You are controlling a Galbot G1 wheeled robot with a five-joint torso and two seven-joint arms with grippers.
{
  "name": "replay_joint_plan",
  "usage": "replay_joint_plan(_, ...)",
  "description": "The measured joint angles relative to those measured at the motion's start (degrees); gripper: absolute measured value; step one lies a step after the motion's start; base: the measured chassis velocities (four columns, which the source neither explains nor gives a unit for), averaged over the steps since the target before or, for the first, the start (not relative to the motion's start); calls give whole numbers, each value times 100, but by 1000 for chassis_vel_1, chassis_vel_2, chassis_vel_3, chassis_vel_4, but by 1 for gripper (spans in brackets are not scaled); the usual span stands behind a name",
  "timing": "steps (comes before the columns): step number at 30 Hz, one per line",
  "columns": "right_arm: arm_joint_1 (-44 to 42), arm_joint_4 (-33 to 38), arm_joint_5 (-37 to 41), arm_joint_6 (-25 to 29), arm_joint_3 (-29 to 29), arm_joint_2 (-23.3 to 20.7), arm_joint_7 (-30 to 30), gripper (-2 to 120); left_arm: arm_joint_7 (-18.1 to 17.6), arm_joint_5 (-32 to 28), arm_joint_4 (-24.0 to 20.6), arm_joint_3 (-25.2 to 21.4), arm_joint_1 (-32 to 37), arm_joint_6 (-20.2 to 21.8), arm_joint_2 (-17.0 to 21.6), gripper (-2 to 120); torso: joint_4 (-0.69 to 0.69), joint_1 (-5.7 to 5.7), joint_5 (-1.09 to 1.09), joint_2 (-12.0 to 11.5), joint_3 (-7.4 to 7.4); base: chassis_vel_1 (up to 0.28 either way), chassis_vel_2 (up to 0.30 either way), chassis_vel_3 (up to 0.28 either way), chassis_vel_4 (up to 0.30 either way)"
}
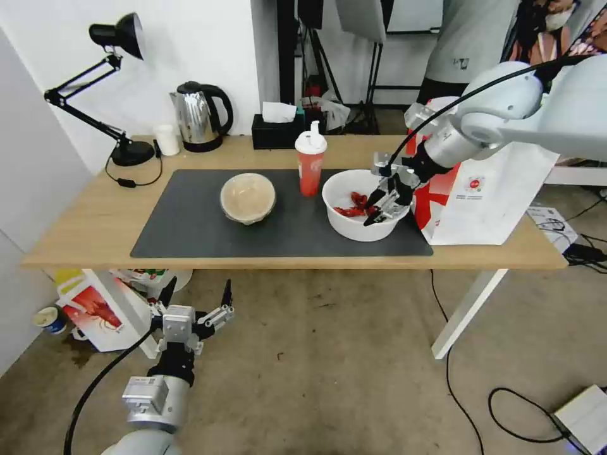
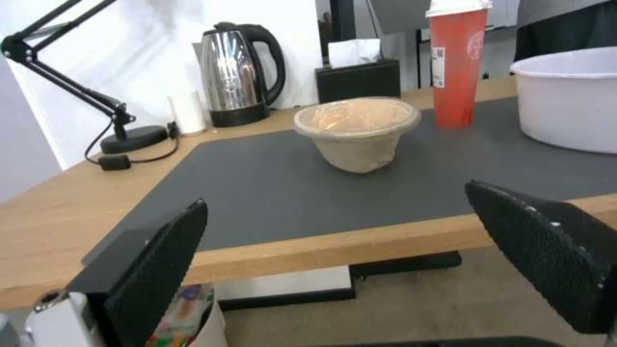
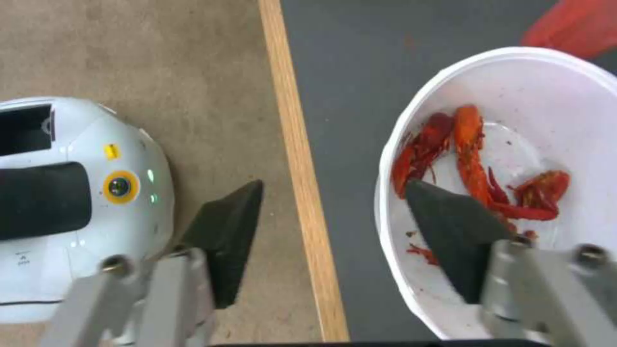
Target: Pick up the trash from the table and place it into the takeout bag.
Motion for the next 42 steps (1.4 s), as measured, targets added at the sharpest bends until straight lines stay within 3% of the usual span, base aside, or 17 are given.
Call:
replay_joint_plan(3,113,33,29,-9,-77,3,0,73,0,0,0,0,0,0,0,100,0,0,0,0,0,0,0,0,0)
replay_joint_plan(6,325,54,41,-13,-229,31,-5,89,0,0,0,0,0,0,0,100,0,0,0,0,0,0,0,0,0)
replay_joint_plan(11,375,21,27,-13,-291,95,-12,100,0,0,0,0,0,0,0,100,0,0,0,0,0,0,0,0,0)
replay_joint_plan(27,-319,-193,-248,-17,-29,156,8,100,0,0,0,0,0,0,0,100,0,0,0,0,0,0,0,0,0)
replay_joint_plan(42,-931,-676,-370,-6,365,-198,-73,100,0,0,0,0,0,0,0,100,0,0,0,0,0,0,0,0,0)
